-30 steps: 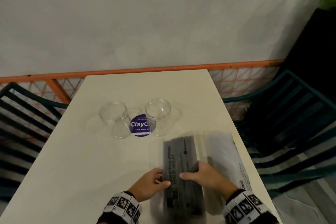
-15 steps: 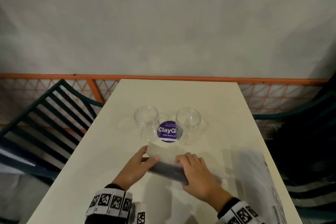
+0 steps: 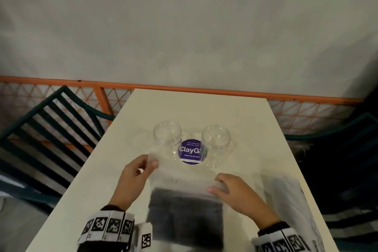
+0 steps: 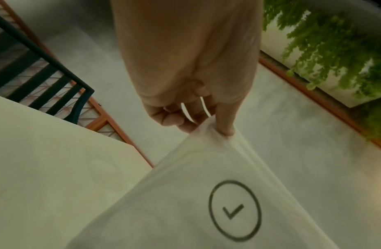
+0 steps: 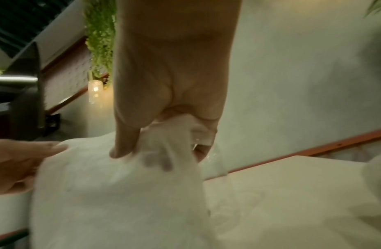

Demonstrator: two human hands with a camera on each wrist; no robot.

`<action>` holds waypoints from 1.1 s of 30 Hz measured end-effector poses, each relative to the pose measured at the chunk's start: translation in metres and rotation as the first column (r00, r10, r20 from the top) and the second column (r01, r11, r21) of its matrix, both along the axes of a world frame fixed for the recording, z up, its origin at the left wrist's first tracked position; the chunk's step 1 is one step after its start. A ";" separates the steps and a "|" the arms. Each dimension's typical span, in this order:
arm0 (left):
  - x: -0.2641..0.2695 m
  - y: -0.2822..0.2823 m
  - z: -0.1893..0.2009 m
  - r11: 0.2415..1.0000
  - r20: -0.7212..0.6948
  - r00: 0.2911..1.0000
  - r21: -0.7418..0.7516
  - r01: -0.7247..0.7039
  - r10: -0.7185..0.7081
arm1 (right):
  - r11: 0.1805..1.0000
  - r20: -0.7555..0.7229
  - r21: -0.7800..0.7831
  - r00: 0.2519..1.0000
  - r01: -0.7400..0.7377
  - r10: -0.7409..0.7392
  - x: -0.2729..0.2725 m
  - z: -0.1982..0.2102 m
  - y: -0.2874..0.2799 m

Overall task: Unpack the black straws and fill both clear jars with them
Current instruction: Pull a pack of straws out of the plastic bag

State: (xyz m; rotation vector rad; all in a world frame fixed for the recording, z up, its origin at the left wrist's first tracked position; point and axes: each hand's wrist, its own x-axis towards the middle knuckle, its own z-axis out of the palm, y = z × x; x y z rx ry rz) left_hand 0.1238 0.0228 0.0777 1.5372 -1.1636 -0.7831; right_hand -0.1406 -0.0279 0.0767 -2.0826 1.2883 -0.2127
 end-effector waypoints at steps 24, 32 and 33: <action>-0.002 0.000 0.035 0.960 0.052 0.984 -0.215 0.180 -0.173 | 0.969 0.473 -0.225 0.881 0.097 0.022 0.105 0.057 0.012; -0.001 0.000 0.033 0.957 0.087 0.984 -0.232 0.174 -0.158 | 0.904 0.418 -0.410 0.906 0.122 0.067 0.101 0.044 0.012; 0.000 0.000 0.033 0.959 0.084 0.986 -0.234 0.159 -0.143 | 0.893 0.397 -0.432 0.916 0.127 0.062 0.098 0.044 0.011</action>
